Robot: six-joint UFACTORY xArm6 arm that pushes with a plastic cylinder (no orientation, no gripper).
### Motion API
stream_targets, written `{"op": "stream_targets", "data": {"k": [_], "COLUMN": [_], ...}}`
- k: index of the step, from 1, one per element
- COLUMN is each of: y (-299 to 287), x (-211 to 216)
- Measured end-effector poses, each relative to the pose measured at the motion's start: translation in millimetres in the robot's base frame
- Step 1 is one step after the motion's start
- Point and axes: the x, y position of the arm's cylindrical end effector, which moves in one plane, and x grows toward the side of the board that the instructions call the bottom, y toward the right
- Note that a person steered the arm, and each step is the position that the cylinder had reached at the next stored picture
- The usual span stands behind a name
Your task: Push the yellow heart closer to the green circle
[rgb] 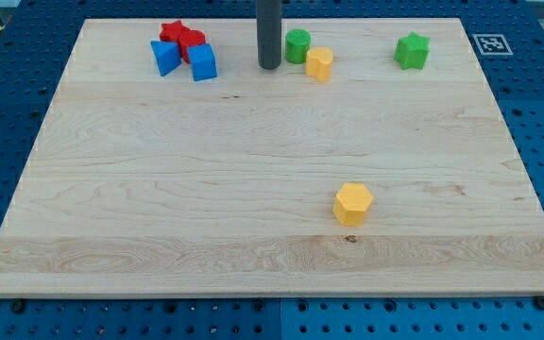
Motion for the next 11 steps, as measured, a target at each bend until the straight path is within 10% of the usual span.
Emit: {"op": "stream_targets", "data": {"k": [6,11], "y": [118,78], "x": [33,14]}}
